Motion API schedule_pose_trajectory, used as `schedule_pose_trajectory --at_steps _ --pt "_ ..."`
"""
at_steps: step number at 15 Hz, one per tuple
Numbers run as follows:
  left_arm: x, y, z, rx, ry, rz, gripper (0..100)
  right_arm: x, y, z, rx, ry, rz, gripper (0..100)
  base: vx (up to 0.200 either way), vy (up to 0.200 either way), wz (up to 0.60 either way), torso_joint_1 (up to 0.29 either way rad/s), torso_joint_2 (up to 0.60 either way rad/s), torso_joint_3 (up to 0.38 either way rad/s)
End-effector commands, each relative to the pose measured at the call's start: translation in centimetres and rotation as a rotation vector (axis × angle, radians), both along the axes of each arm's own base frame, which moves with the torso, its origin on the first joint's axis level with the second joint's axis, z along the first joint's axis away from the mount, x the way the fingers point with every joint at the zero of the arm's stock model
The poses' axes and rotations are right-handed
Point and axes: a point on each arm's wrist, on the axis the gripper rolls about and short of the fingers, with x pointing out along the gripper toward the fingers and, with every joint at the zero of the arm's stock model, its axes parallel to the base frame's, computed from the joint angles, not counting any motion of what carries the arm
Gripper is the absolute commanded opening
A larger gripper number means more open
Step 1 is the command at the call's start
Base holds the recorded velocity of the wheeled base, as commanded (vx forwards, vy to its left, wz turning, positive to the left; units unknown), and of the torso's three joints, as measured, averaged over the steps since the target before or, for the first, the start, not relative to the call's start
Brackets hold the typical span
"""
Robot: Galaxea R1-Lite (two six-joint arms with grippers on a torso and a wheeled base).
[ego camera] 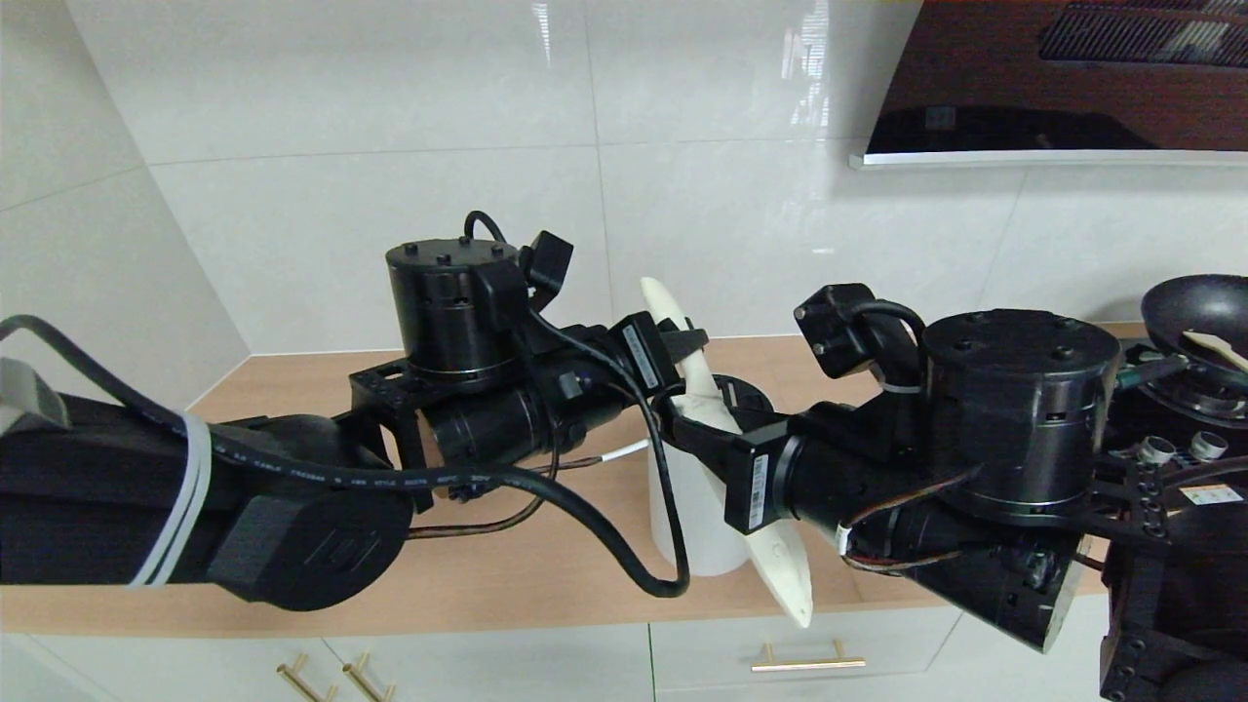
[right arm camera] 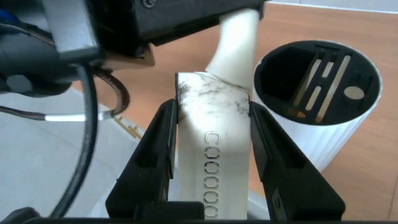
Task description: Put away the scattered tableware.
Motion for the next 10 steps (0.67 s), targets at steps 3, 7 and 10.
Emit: schedule_pose_trajectory --at_steps 3,7,10 --pt "-0.12 0.07 0.44 -0.015 -0.020 0.005 0 -0.01 -0.03 0.13 0.003 -0.008 -0.013 0 0.000 0.000 0.00 0.000 0.00 0.000" --pt "-0.09 0.08 0.69 -0.029 -0.040 0.020 0 0.01 0.00 0.23 0.017 -0.003 -0.013 100 0.000 0.000 0.00 0.000 0.00 0.000" --pt "-0.16 0.34 1.14 -0.038 -0.052 0.025 0 0.01 0.00 0.23 0.017 -0.003 -0.013 100 0.000 0.000 0.00 0.000 0.00 0.000"
